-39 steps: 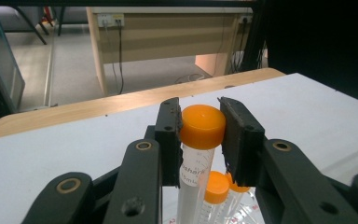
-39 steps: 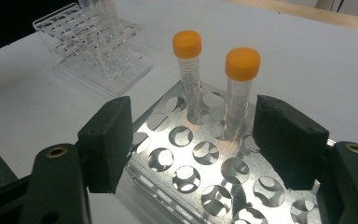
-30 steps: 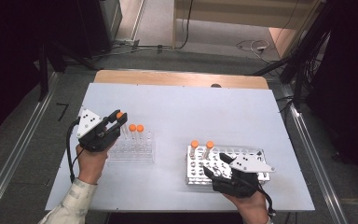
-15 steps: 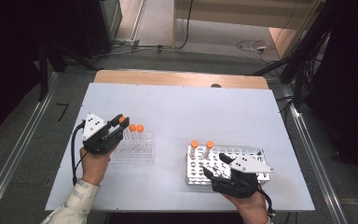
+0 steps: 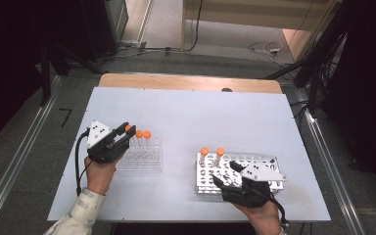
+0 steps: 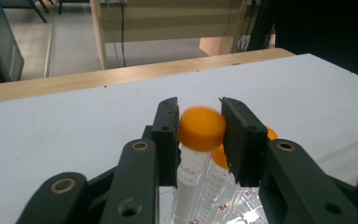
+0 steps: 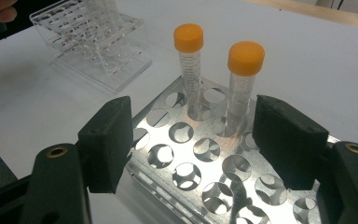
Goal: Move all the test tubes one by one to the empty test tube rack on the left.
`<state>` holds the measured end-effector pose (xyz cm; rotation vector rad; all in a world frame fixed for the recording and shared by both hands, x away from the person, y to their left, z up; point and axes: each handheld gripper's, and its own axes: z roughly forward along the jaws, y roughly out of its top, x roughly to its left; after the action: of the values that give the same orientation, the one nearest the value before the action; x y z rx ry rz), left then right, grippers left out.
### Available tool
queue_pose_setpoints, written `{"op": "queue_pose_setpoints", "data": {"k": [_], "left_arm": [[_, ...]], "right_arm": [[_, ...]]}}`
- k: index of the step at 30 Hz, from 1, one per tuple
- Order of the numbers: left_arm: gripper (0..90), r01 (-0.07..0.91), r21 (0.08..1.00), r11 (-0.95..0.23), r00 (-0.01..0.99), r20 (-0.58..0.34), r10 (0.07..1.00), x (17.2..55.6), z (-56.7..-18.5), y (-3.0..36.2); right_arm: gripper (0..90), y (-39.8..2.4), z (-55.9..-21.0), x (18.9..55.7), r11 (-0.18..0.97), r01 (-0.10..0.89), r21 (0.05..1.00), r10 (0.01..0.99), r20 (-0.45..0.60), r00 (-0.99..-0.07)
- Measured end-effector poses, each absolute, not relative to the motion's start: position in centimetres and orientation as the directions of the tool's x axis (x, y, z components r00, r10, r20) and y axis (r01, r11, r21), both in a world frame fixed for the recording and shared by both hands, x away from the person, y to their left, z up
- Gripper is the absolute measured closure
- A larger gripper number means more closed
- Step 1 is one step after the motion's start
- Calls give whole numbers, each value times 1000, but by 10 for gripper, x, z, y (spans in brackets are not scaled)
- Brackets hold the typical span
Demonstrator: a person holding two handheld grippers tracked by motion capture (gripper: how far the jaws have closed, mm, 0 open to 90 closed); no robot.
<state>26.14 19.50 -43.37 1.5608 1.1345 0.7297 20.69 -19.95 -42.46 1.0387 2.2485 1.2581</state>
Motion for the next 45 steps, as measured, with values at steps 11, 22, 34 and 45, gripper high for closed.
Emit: {"op": "queue_pose_setpoints", "data": {"k": [11, 22, 34, 45], "left_arm": [[603, 306, 952, -8, 381, -115, 918, 260, -433, 195], [248, 291, 956, 45, 346, -149, 927, 254, -427, 192], [228, 284, 957, 51, 345, -152, 926, 252, -425, 190], [230, 278, 959, 48, 337, -144, 930, 252, -425, 189]], "right_arm": [[277, -200, -425, 207, 329, 431, 840, 748, 46, -662], [283, -203, -433, 217, 308, 433, 847, 777, 38, -628], [350, -186, -446, 240, 314, 447, 838, 825, -8, -565], [528, -180, -448, 245, 320, 456, 830, 857, -48, -513]]}}
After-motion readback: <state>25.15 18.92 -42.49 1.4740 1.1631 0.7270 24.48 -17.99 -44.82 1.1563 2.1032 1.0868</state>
